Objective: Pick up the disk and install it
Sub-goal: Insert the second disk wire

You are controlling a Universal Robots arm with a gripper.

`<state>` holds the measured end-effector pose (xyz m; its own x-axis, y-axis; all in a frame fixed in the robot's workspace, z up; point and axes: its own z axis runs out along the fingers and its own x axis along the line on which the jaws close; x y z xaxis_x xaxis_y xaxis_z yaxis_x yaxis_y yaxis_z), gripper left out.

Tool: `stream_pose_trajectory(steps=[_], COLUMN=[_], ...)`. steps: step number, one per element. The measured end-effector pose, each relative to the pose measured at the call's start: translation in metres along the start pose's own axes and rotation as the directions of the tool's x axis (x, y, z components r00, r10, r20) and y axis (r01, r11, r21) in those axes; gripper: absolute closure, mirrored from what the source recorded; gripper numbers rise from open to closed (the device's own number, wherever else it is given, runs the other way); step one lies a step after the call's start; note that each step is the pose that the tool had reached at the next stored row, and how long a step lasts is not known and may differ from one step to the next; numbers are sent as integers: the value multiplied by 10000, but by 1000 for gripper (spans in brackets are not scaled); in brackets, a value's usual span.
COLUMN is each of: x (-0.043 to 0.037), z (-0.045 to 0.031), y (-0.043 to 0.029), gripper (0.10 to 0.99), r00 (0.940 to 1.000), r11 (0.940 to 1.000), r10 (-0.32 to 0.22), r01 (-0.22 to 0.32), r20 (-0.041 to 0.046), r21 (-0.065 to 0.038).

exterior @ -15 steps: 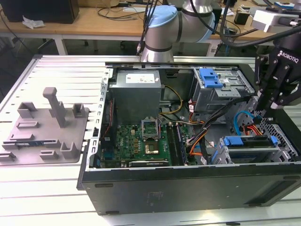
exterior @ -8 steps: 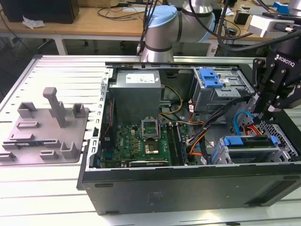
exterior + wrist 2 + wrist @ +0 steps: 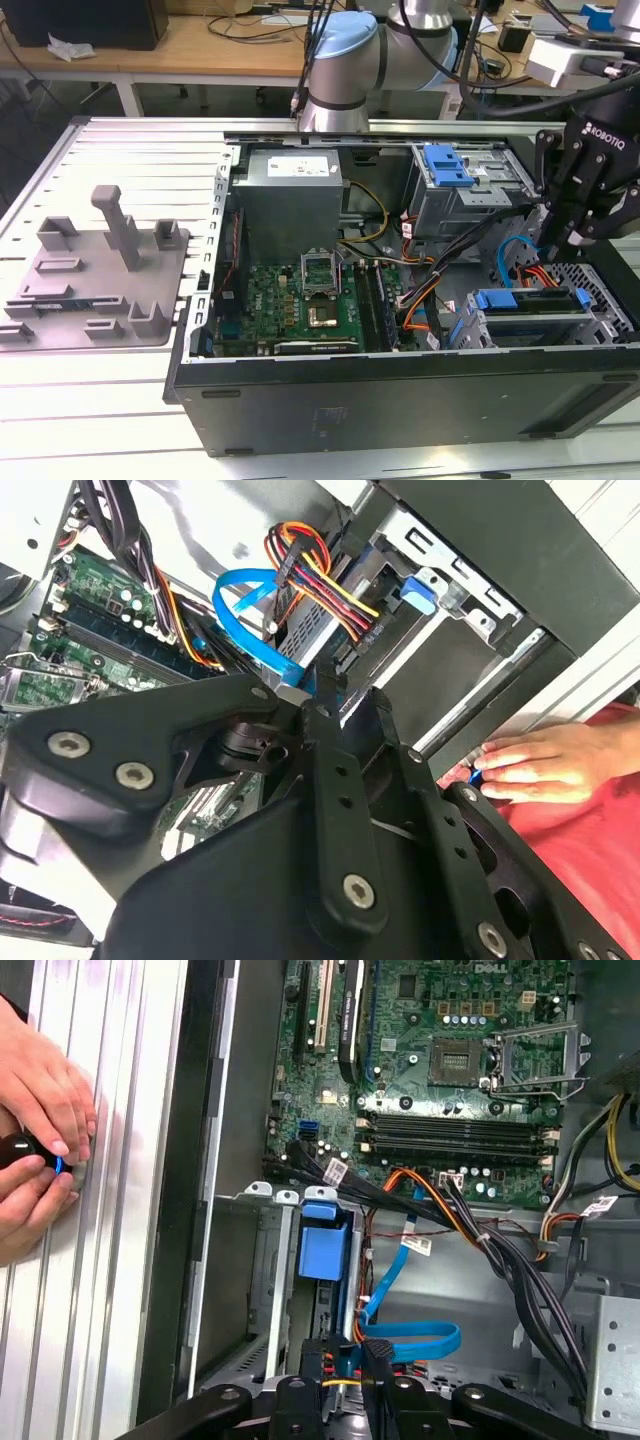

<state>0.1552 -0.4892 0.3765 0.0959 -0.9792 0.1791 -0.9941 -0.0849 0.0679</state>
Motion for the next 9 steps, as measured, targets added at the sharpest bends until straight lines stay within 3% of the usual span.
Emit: stream_pose_trajectory(steps=[5,6,9], x=[-14,-14,-15], z=[63,64,67], y=[32,32,31], gripper=[796,863,925], r00=[10000,10000,10000], r11=[10000,10000,10000], r10=[12,12,12], r01=[-12,-12,-12], r20=[-13,-13,-13], r21=[55,55,55])
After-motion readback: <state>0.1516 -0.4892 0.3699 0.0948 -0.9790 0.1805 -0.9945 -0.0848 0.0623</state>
